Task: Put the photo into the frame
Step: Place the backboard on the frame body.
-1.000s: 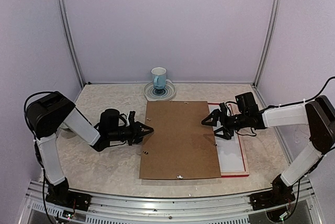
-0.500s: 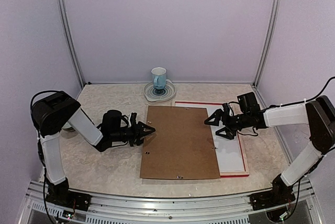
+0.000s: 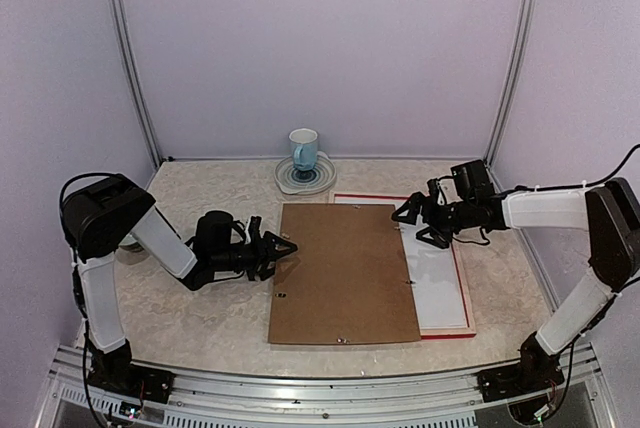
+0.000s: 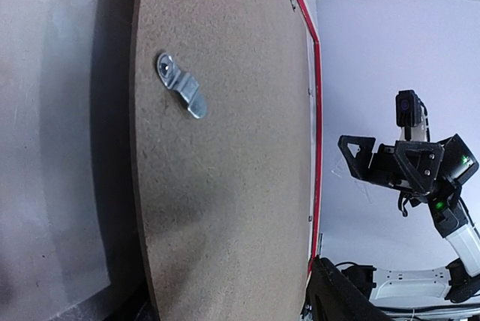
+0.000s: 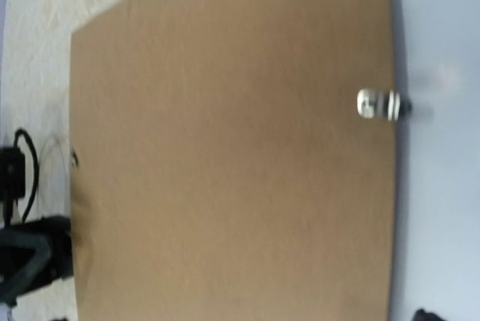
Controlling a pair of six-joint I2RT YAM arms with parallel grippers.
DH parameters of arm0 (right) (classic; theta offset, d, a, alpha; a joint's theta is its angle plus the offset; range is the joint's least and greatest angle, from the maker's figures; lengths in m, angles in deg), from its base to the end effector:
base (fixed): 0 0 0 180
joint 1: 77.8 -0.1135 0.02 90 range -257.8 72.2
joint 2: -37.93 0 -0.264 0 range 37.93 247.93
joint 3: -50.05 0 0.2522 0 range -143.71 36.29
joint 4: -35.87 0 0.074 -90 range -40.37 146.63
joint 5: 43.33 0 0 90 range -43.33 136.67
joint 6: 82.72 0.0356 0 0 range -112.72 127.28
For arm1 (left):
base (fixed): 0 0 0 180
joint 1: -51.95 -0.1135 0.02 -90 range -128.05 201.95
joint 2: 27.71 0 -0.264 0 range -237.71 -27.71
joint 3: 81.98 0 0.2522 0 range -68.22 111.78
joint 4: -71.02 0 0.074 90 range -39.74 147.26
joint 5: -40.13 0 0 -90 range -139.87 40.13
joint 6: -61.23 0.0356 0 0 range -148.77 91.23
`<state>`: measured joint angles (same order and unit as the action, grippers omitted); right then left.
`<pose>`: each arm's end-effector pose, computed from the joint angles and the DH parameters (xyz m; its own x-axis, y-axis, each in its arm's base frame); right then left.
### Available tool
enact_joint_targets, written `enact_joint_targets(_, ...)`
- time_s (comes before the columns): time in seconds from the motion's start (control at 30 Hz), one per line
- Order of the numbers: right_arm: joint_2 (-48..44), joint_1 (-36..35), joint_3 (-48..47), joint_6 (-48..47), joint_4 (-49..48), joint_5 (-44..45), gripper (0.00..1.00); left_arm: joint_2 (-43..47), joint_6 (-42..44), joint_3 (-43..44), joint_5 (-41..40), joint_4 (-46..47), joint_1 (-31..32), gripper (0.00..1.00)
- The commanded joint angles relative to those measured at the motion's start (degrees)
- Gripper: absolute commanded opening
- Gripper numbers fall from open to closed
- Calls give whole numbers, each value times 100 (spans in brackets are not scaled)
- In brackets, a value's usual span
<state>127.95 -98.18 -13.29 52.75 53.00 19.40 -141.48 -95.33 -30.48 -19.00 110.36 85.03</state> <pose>0.2959 0.1273 0.1911 -0.8967 0.3428 -0.2800 0.0282 0.6754 0.7369 0.2750 -0.2009 0.0911 -0.9230 -0.3386 -0.1829 0.0443 0.3786 -0.9245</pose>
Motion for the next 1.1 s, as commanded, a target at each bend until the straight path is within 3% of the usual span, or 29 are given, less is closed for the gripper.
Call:
enact_joint_targets(0.0, 346, 61, -361, -118, 117, 285, 99, 135, 117, -29, -110, -2, -38, 62)
enact_joint_targets(0.2, 744, 31, -711, -118, 111, 325, 99, 98, 84, -29, -92, 87, -47, 66)
enact_joint_targets(1.07, 1783, -174, -1759, -89, 260, 401, 99, 15, 47, -32, 46, 165, -100, 67)
